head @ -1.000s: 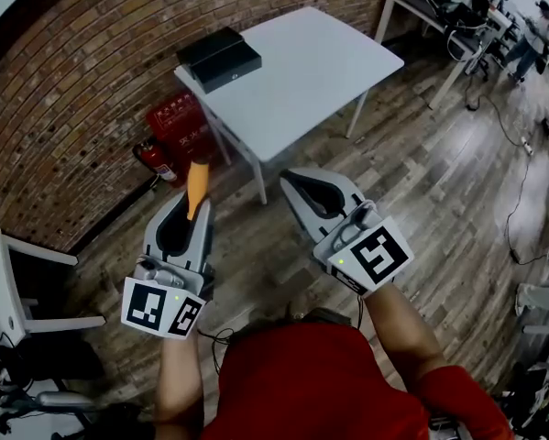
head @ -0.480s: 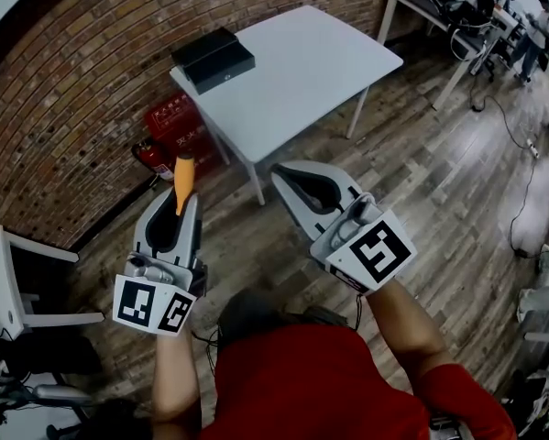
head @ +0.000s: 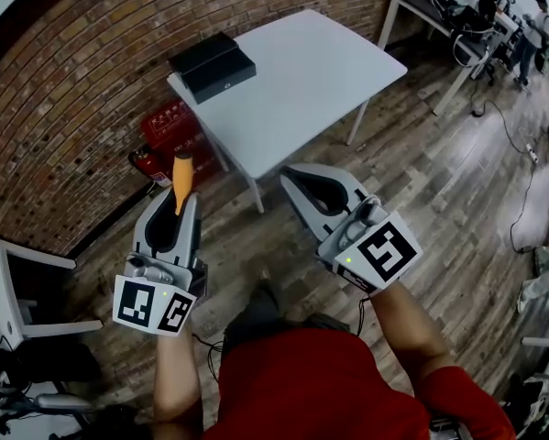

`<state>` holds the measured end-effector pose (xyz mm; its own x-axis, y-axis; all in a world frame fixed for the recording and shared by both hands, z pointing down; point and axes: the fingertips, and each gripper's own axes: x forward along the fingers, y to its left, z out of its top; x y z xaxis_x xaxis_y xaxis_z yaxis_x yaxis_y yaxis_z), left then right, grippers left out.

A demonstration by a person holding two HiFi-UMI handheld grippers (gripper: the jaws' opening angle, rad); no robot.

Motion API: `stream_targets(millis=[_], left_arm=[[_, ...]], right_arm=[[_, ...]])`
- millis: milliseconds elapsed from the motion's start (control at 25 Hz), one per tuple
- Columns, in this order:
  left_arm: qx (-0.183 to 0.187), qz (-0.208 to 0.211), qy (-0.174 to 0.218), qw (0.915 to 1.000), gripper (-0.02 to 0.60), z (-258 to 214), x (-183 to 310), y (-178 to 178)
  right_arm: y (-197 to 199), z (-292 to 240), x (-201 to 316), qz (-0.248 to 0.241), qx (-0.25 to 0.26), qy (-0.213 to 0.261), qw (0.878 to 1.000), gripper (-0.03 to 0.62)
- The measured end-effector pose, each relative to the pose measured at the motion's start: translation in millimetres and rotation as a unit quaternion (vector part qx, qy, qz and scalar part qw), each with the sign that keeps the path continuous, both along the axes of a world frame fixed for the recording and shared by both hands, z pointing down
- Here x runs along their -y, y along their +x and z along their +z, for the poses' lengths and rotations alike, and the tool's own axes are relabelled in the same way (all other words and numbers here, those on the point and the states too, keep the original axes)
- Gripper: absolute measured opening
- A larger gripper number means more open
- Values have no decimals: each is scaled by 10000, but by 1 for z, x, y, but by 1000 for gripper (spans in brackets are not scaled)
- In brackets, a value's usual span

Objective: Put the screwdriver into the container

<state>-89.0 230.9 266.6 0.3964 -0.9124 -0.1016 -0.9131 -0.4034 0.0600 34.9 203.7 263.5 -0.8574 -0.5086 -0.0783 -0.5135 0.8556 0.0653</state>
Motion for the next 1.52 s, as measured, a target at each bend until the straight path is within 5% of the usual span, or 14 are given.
stream_targets(millis=[840, 1520], left_arm=[[71, 231, -43, 9997, 92, 15, 198, -89], [113, 443, -164, 9988, 92, 34, 290, -109]], right_arm=[[-74, 7, 187, 390, -309, -161, 9986, 31], [-85, 17, 268, 682, -343, -215, 9969, 31]])
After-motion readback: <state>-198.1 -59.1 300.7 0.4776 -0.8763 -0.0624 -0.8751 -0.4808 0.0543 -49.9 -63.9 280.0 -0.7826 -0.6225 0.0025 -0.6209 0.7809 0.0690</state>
